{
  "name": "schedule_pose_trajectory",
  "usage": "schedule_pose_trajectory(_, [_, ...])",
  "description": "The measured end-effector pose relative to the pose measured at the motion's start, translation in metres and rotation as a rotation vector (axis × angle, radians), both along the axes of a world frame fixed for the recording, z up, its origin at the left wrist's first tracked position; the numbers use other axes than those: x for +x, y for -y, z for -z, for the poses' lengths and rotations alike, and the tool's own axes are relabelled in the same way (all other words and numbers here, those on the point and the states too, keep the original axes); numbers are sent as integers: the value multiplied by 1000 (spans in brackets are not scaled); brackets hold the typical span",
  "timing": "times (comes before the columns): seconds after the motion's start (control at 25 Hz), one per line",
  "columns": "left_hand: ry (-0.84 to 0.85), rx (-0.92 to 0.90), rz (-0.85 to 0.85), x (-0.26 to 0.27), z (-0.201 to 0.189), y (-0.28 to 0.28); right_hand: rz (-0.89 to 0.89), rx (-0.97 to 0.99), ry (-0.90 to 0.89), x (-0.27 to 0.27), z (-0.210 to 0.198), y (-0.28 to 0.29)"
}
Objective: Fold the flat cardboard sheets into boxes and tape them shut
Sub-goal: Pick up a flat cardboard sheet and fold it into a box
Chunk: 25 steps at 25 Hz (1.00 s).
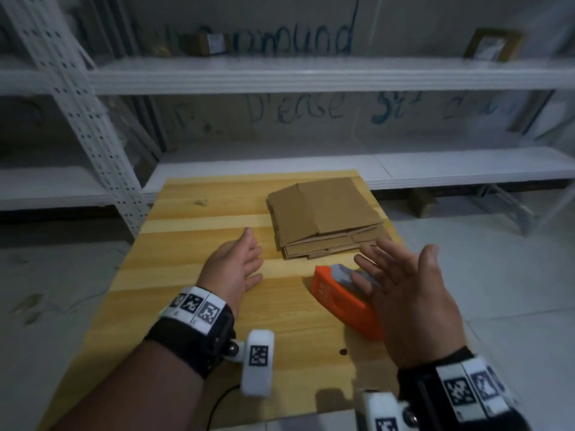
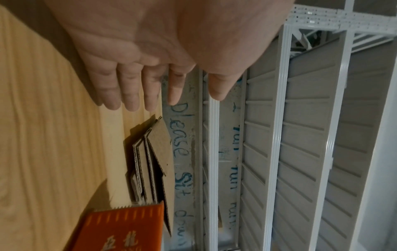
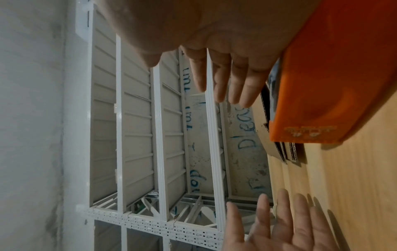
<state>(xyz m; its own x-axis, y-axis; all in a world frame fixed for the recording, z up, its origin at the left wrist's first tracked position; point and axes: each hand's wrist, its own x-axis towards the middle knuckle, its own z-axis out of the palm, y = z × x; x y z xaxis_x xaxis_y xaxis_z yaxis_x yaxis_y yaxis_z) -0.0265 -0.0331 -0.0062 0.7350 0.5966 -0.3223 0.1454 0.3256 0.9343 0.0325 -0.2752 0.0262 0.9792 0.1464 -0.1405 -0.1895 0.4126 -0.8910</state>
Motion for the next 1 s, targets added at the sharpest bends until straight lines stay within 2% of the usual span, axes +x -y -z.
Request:
schedule_pose_trajectory(0.16, [-111,252,-11,27,-8,1,-68,-41,44,4,-5,17])
schedule_pose_trajectory(0.36, [-366,687,161,58,-34,15,-100,-57,41,11,-8,29])
schedule_pose_trajectory(0.56, [-516,769,249,78,-17,27,-42,4,-16,21,-11,35])
schedule_pose_trajectory(0.68, [-500,786,226,88,-11,28,-20,6,-35,23,-10,39])
schedule_pose_trajectory(1.0, [-409,691,98,111,21,16,-5,17,-61,28,-7,43])
